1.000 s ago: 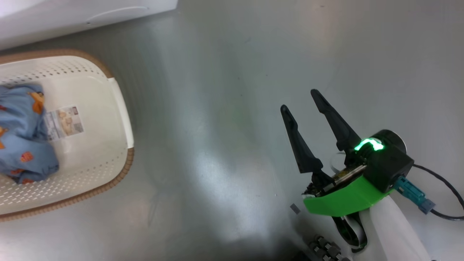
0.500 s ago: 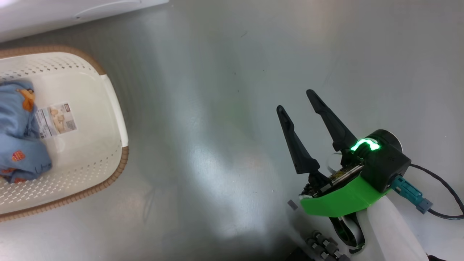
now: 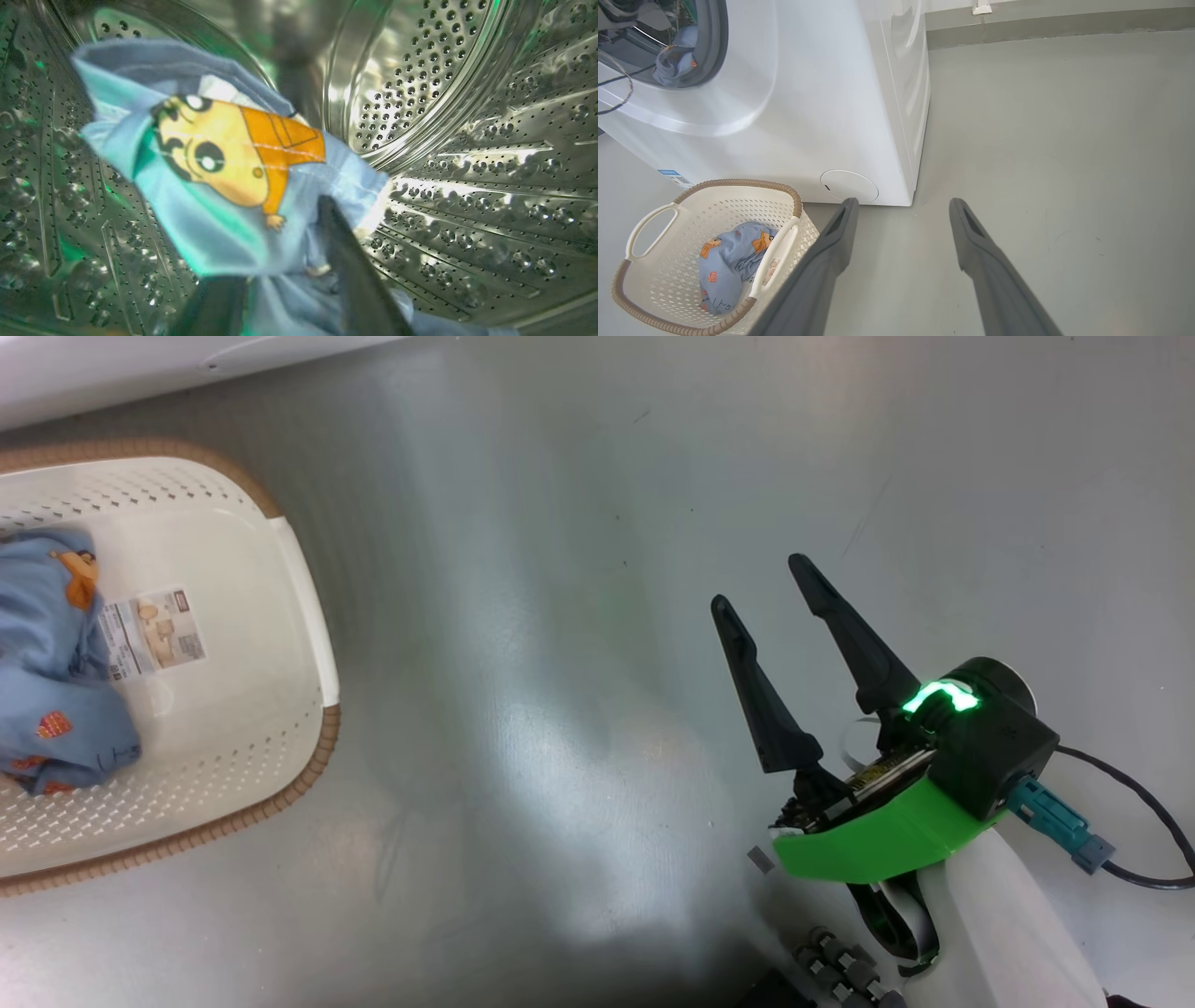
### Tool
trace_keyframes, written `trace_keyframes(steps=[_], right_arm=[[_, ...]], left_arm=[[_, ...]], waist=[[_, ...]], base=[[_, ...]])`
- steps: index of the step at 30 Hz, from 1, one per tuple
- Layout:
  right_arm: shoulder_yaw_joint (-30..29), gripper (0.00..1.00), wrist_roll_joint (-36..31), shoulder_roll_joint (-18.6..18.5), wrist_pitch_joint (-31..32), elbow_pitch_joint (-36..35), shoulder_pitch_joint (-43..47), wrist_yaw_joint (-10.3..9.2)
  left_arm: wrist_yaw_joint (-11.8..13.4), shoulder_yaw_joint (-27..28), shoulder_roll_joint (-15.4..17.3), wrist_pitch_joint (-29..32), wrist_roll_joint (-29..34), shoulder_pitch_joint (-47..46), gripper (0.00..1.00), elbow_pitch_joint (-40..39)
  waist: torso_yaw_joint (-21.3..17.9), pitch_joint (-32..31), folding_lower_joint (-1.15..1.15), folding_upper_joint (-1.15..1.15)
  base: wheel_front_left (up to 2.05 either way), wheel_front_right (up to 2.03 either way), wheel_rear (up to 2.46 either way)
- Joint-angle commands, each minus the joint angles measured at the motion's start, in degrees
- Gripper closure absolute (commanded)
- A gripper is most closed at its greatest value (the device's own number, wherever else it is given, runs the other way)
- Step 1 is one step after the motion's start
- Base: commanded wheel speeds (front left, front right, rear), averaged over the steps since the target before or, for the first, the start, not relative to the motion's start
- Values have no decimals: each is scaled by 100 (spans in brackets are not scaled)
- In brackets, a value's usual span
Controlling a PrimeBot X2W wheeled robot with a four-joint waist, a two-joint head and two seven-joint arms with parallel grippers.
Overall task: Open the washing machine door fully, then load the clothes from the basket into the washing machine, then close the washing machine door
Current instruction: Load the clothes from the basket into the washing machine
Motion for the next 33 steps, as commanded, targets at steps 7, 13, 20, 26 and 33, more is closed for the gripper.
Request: trace_keyframes(steps=[7,13,20,26,33], right_arm=[[32,0,86,8,-27,49,142,9],[-98,0,-17,8,-27,167,252,9],[-313,0,-174,8,-27,292,468,9],[-433,0,-291,8,-27,350,647,9],[-457,0,-412,8,-27,406,797,9]], left_arm=[[0,-164,252,-140,115,110,0,168],[37,-189,126,-384,43,544,0,227],[184,-70,-83,-896,-199,1646,0,-126],[478,69,-301,-1130,-377,3010,0,-1077],[1016,195,-505,-1197,-441,5041,0,-2825]], waist=[[62,-267,0,0],[178,-639,0,0],[416,-1153,0,0],[582,-1573,0,0],[710,-2013,0,0]], base=[[0,0,0],[0,0,0],[0,0,0],[0,0,0],[0,0,0]])
